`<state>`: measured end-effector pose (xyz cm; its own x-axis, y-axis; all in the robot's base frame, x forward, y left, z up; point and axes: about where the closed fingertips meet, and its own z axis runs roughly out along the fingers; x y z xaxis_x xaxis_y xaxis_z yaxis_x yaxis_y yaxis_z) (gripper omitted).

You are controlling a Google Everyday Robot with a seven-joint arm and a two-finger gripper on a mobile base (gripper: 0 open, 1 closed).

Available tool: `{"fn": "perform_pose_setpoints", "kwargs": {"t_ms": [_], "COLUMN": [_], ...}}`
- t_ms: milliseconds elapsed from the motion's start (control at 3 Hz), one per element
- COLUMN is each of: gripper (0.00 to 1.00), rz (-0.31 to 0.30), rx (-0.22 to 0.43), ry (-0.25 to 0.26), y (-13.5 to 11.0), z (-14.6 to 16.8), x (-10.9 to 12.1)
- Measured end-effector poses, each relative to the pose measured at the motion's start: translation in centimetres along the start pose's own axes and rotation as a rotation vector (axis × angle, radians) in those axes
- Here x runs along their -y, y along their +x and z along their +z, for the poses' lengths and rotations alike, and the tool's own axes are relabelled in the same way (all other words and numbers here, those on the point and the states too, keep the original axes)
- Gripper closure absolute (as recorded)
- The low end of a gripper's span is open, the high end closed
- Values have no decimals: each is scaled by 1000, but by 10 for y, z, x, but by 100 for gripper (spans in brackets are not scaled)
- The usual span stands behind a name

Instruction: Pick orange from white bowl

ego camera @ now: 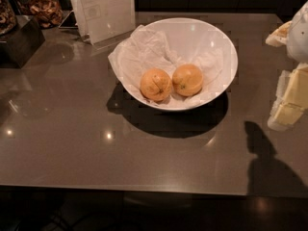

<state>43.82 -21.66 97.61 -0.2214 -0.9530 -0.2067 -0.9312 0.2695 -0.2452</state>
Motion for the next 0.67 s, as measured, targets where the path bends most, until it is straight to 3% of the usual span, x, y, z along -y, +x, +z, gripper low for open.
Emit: {"fn": "perform_pose_setpoints", "kwargs": {"t_ms": [333, 667], "gripper": [0, 0], "rz": [-10, -48], "rx": [14, 44], "ry": [1, -41], "y": [-6, -21], "z": [3, 20], "x": [8, 26]}}
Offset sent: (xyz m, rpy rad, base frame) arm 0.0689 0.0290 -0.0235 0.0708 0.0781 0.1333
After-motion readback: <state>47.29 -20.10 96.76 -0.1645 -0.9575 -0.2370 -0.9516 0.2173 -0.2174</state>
